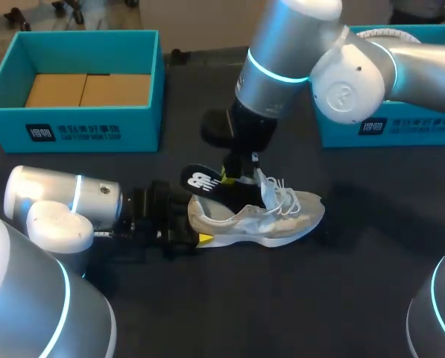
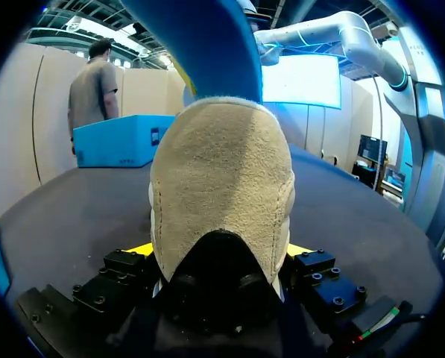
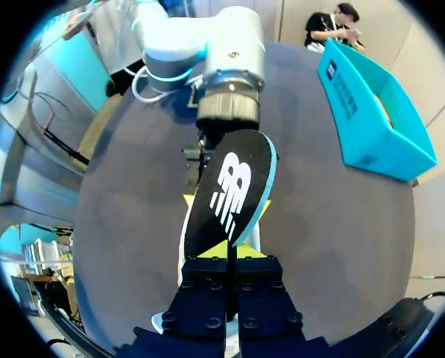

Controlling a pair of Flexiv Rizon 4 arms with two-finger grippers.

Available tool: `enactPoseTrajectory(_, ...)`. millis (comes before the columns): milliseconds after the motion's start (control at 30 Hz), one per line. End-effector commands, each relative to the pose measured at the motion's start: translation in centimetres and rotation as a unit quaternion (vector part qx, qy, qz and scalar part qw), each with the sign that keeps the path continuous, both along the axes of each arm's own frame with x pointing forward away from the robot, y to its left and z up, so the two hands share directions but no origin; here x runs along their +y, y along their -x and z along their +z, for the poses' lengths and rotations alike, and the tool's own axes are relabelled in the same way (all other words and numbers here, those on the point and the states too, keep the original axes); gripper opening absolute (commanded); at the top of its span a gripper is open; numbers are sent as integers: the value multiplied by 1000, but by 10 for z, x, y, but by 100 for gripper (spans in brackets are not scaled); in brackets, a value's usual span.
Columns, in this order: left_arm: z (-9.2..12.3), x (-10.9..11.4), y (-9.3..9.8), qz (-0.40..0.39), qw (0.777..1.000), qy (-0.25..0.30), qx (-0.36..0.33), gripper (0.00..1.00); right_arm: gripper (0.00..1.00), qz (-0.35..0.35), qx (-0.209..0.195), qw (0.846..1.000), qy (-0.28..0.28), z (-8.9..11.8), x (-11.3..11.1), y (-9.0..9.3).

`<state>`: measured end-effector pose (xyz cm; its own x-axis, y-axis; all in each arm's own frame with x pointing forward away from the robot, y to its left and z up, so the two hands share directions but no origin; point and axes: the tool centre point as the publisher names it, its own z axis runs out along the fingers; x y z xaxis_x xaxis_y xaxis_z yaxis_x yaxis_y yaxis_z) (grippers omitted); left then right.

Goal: Take the shoe out of the shoebox, open the shoe tongue, remove and reinsert the insole, then place the shoe into the shoebox

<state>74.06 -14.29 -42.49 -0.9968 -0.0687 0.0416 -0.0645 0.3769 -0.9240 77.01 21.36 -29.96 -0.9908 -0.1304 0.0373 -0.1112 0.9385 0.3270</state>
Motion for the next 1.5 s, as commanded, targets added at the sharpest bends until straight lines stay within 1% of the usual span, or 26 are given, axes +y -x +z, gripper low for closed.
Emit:
enactPoseTrajectory(33,-1,-2,0,-1,1000,-2,0,0,0,11,11,1000,-6,1,12,-6)
enactPoseTrajectory(267,-1,-2,0,-1,1000,-2,0,0,0,17,29,999,-22,-4,24,-5)
enactPoseTrajectory(367,-1,-2,0,-1,1000,-2,0,0,0,13,35,999,-26,-7,26,-5)
enactPoseTrajectory(400,-1,-2,0,-1,1000,-2,0,0,29,12,38,999,-26,-7,26,-5)
enactPoseTrajectory(433,-1,-2,0,-1,1000,-2,0,0,41,8,39,999,-27,-7,26,-5)
enactPoseTrajectory(467,-1,-2,0,-1,1000,-2,0,0,85,5,40,999,-28,-4,25,-5)
enactPoseTrajectory(500,-1,-2,0,-1,1000,-2,0,0,100,1,41,999,-30,-1,24,-4)
enactPoseTrajectory(567,-1,-2,0,-1,1000,-2,0,0,100,-9,46,998,-41,4,22,-4)
enactPoseTrajectory(633,-1,-2,0,-1,1000,-2,0,0,100,-14,65,997,-34,10,18,-4)
enactPoseTrajectory(700,-1,-2,0,-1,1000,-2,0,0,100,-18,90,995,-39,14,15,-4)
enactPoseTrajectory(733,-1,-2,0,-1,1000,-2,0,0,100,-13,127,991,-42,17,14,-4)
enactPoseTrajectory(800,-1,-2,0,-1,1000,-2,0,0,100,-9,152,988,-39,18,14,-4)
enactPoseTrajectory(1267,-1,-2,0,-1,1000,-2,0,0,100,-9,152,988,-39,18,14,-4)
enactPoseTrajectory(1333,-1,-2,0,-1,1000,-2,0,0,100,-33,181,982,-44,18,16,-4)
enactPoseTrajectory(1400,-1,-2,0,-1,1000,-2,0,0,100,-42,209,975,-61,17,17,-5)
enactPoseTrajectory(1467,-1,-2,0,-1,1000,-2,0,0,100,-47,242,967,-61,17,17,-3)
enactPoseTrajectory(1500,-1,-2,0,-1,1000,-2,0,0,100,-52,244,966,-64,16,18,-3)
